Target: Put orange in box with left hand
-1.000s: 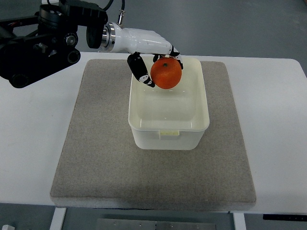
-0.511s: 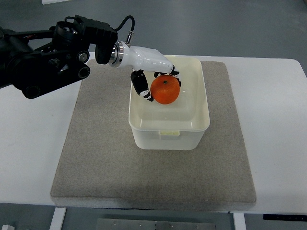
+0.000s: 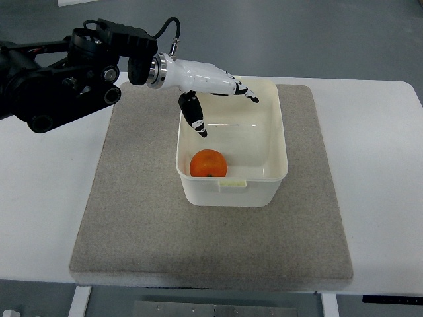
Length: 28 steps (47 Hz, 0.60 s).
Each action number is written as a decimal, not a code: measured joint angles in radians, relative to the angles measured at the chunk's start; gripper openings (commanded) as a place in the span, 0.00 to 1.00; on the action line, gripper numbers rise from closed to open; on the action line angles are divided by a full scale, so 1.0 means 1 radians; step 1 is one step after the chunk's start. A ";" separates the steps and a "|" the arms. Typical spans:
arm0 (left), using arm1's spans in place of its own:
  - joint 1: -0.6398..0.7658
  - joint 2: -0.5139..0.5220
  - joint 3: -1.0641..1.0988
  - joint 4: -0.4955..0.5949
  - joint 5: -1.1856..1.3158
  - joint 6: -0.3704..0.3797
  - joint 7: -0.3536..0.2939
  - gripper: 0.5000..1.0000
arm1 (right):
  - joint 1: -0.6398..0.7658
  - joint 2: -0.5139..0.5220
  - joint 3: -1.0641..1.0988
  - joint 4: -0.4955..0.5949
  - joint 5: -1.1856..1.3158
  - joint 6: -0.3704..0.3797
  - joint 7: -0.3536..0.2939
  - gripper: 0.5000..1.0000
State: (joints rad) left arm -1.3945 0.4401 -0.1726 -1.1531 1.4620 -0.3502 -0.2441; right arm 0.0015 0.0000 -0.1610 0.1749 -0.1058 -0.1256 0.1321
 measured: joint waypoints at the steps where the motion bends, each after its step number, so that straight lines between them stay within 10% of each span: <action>1: -0.002 0.007 -0.012 0.001 -0.024 0.000 0.000 0.99 | 0.000 0.000 0.000 0.000 0.000 0.000 0.000 0.86; 28: 0.105 0.087 -0.085 0.283 -0.909 -0.004 0.000 0.99 | 0.000 0.000 0.000 0.000 0.000 0.000 0.000 0.86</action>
State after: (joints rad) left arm -1.2899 0.5269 -0.2577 -0.8701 0.5533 -0.3542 -0.2439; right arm 0.0014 0.0000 -0.1611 0.1748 -0.1058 -0.1254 0.1319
